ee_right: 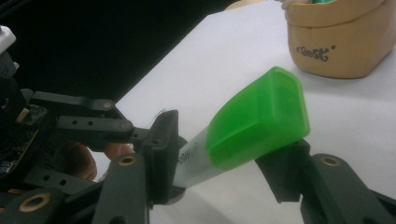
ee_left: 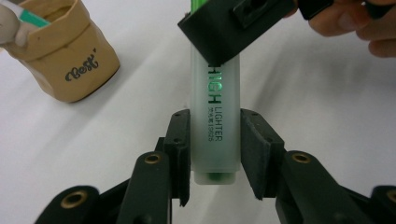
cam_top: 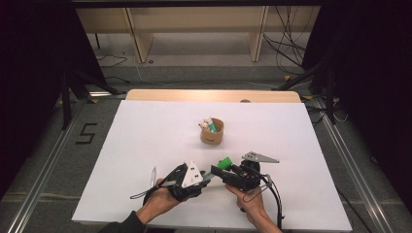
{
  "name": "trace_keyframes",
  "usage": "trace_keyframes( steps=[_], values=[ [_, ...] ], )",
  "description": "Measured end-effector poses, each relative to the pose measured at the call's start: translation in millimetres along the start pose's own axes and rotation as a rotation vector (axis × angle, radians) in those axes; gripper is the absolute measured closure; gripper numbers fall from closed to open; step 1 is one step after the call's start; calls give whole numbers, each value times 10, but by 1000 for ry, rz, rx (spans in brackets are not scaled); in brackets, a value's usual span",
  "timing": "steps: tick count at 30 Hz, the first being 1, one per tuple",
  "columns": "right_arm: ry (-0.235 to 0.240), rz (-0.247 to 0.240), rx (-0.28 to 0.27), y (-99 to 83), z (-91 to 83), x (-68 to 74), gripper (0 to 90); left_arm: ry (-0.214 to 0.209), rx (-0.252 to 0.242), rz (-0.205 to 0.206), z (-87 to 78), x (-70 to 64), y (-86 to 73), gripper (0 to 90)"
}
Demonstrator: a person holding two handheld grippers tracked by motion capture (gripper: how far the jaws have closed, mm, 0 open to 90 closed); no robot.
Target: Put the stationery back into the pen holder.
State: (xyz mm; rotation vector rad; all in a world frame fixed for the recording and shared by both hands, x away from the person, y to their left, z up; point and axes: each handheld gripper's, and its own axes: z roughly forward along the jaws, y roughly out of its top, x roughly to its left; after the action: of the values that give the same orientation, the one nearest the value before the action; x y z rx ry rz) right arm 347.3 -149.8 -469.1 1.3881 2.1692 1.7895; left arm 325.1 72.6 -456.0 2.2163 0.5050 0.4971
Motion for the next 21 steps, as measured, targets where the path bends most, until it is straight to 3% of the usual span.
trace_keyframes(
  steps=[16, 21],
  values=[
    [39, 40, -24, 10, -3, -19, 653, 19, -34, 36, -6, -14, -8, 657],
    [72, 61, -38, 22, -20, -24, 717, 28, -53, 42, 4, -11, -26, 656]
  ],
)
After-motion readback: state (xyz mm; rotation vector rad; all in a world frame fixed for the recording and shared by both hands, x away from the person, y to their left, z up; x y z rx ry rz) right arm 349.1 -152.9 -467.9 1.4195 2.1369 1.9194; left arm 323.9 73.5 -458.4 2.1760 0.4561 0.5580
